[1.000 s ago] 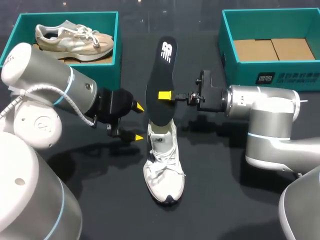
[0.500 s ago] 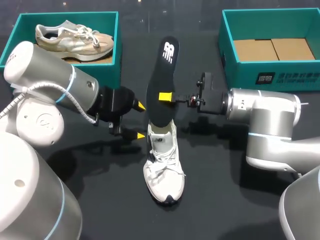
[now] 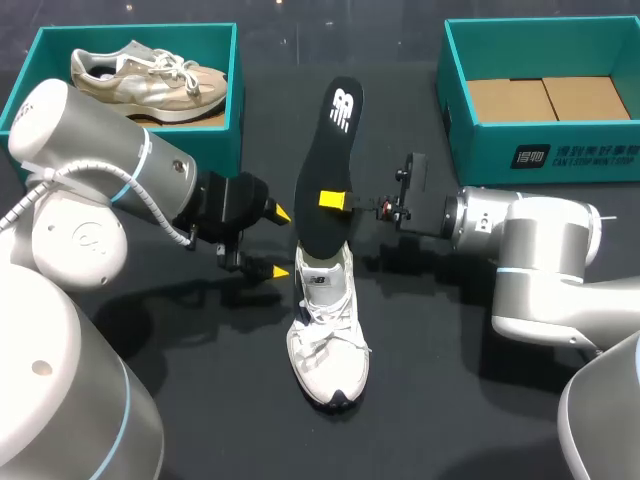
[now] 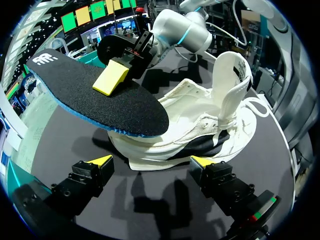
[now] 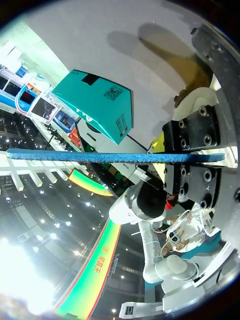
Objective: Take the shoe out of the shoebox, open the shoe tongue, remove and reinsert the insole, then place the shoe into the shoebox
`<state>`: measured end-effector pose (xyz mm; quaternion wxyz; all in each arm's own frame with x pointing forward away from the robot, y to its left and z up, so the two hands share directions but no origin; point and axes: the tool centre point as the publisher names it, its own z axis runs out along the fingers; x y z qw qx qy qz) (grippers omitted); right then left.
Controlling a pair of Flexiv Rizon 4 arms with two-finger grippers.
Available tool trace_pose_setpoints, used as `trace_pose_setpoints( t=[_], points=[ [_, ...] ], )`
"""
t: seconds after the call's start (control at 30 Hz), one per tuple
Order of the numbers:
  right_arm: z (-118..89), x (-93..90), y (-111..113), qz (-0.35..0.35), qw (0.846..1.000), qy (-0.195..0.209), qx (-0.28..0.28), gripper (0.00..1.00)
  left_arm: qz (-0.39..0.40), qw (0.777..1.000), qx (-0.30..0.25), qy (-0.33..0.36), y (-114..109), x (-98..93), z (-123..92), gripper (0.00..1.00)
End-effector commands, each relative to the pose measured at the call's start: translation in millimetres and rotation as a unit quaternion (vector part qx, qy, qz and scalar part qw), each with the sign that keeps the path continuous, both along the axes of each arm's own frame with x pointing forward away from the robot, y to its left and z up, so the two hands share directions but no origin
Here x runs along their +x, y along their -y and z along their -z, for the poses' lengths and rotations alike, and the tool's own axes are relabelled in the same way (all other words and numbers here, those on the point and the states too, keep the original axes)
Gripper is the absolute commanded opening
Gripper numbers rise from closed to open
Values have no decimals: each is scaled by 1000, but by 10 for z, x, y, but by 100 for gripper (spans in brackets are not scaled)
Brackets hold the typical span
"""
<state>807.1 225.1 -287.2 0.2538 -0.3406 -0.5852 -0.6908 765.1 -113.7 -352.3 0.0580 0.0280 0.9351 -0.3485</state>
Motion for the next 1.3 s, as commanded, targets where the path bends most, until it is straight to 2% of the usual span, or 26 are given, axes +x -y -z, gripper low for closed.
trace_pose_setpoints(
  t=[0.03, 0.4, 0.63, 0.73, 0.9, 1.3],
  points=[
    [1, -61, -19, -2, 1000, 13, -5, 0, 0, 1000, 0, 0, -1, -4, -3, 100],
    [1, -61, -19, -2, 1000, 13, -5, 0, 0, 1000, 0, 0, -1, -4, -3, 100],
    [-44, -38, 0, -10, 997, 73, 5, 0, 0, 1000, 0, 0, -1, -4, -3, 100],
    [-52, -52, -25, -17, 996, 87, 2, 0, 0, 1000, 0, 0, -1, -4, -3, 100],
    [56, -109, -37, -24, 995, 98, -5, 0, 0, 1000, 0, 0, -1, -4, -3, 100],
    [255, -327, 1, -19, 995, 96, -14, 0, 0, 1000, 0, 0, -1, -4, -3, 100]
  ],
)
